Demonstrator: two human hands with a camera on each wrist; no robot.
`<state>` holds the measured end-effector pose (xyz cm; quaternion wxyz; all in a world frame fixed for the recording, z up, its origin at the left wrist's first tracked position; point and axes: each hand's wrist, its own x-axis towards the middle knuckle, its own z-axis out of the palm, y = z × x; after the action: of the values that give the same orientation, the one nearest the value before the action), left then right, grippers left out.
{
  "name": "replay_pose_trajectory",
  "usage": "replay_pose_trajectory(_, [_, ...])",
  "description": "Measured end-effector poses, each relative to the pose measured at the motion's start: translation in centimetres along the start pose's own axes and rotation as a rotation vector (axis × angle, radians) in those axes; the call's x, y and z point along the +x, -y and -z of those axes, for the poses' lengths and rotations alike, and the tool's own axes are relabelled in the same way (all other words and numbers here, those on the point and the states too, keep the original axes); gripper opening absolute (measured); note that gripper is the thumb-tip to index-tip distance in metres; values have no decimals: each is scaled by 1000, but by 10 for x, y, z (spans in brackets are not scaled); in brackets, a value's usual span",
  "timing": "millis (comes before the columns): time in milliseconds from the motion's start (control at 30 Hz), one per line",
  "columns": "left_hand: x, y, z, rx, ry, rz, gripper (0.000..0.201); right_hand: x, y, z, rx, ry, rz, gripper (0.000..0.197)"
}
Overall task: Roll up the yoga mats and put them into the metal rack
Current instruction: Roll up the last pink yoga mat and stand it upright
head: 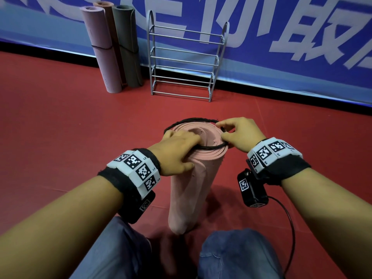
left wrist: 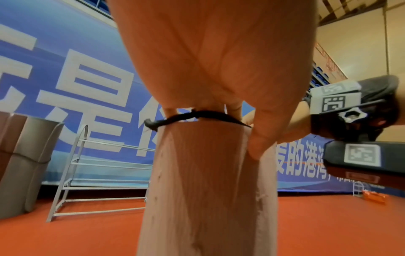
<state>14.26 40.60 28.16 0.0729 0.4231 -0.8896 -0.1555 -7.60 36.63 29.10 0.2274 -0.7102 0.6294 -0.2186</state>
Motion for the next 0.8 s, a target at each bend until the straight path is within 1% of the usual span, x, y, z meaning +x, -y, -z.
replay_pose_trajectory(67, [-1,-4,-1,-39,7,12,48,1,0,0,1,18,-22,36])
replay_pose_trajectory(167, [-1,-4,1,-55,25,21,51,3,-1,-1,-2,57,-62,40])
replay_pose_trajectory(300, [1,-3,7,-49,60,17,56,9,-4,-5,2,150,-68,47])
replay_pose_trajectory(433, [0,-1,4,-47,61,0,59,20,-5,-6,-21,211,-61,48])
replay_pose_trajectory(533, [0,-1,0,1,63,-29,56,28,0,-8,-44,194,-66,47])
replay_pose_trajectory(667, [3,1,2,4,85,-33,55,41,3,-8,12,207,-103,43])
replay_pose_trajectory(800, [7,4,5,14,130,-44,58,50,13,-9,17,234,-59,43])
